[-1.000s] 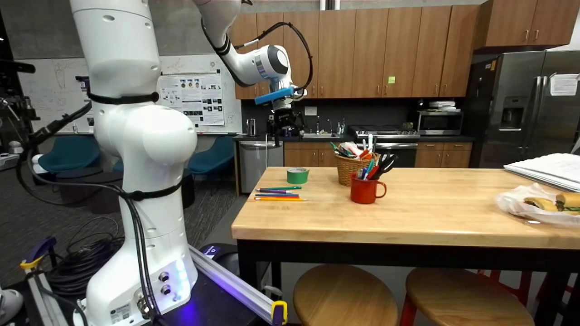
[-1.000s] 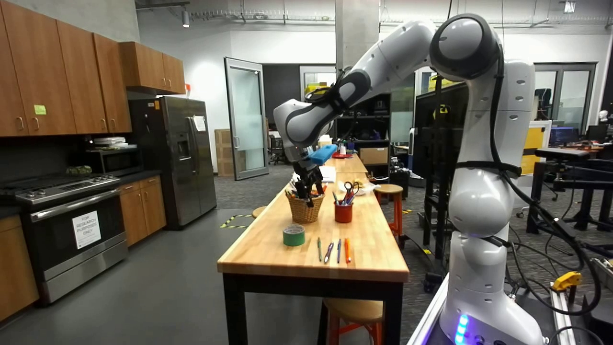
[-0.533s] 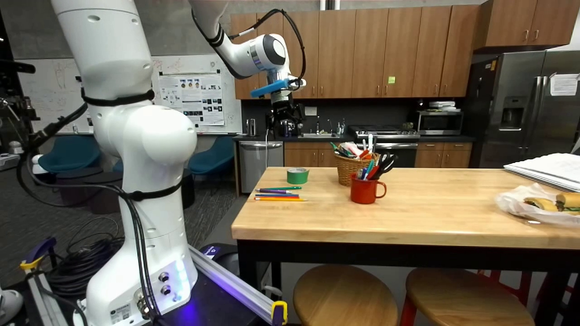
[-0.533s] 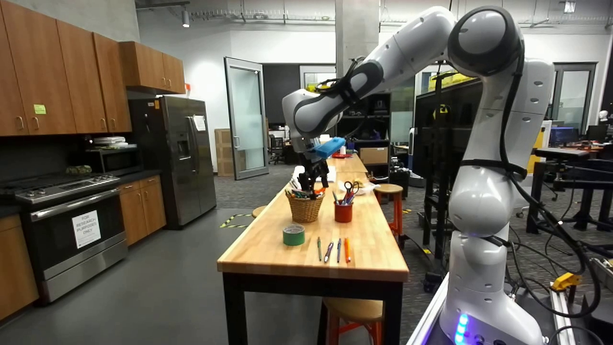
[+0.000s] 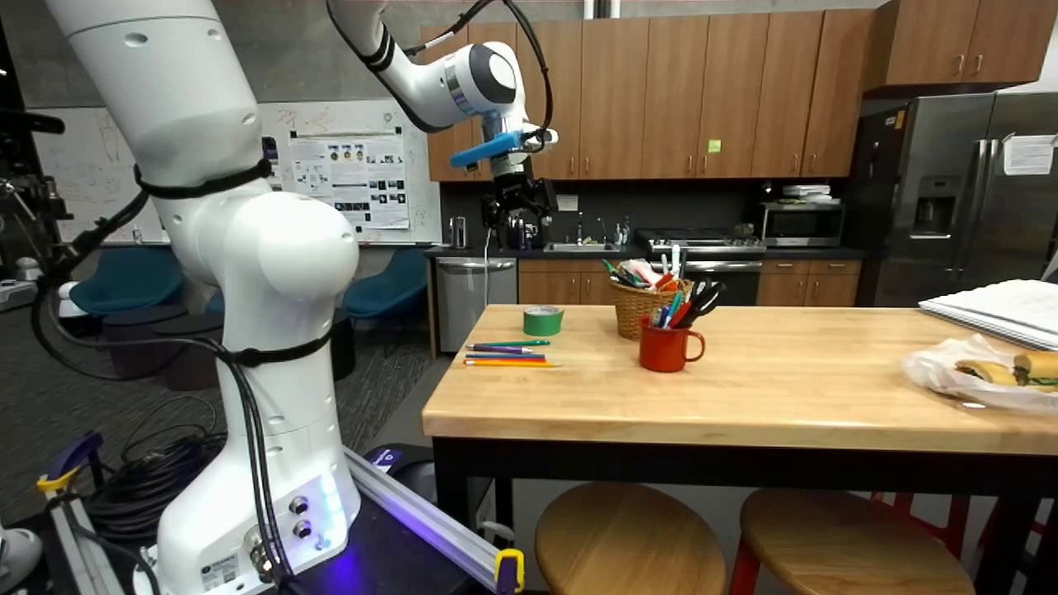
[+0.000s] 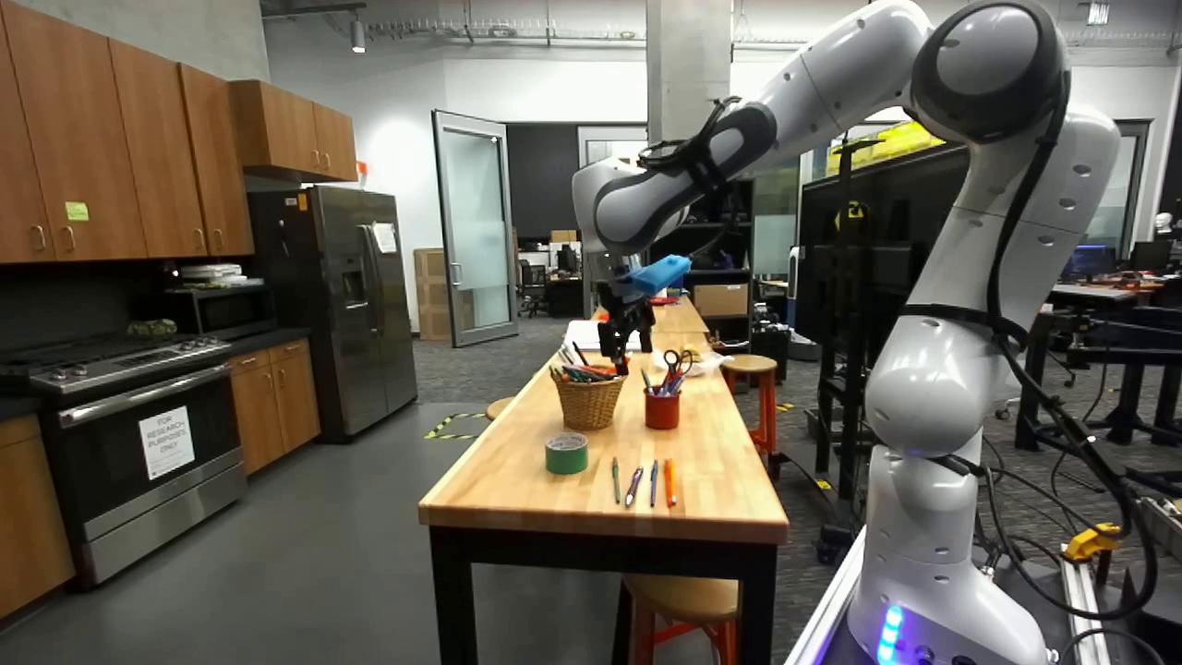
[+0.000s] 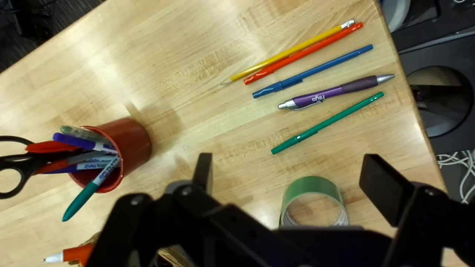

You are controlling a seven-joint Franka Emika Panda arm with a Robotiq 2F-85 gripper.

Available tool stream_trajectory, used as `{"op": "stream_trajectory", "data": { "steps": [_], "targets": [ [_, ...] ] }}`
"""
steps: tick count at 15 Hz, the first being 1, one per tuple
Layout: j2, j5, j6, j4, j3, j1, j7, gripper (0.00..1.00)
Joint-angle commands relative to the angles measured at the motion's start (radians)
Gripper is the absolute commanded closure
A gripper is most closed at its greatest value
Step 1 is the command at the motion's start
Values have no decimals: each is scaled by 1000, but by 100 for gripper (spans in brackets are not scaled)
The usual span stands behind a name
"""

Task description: Put the tape on the table

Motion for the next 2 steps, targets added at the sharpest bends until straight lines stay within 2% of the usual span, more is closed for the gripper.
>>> {"op": "stream_trajectory", "data": {
  "steps": [1, 2],
  "targets": [
    [-10, 3, -1, -8, 2, -6, -9, 0],
    [-19, 3, 0, -15, 0, -6, -14, 0]
  ]
}}
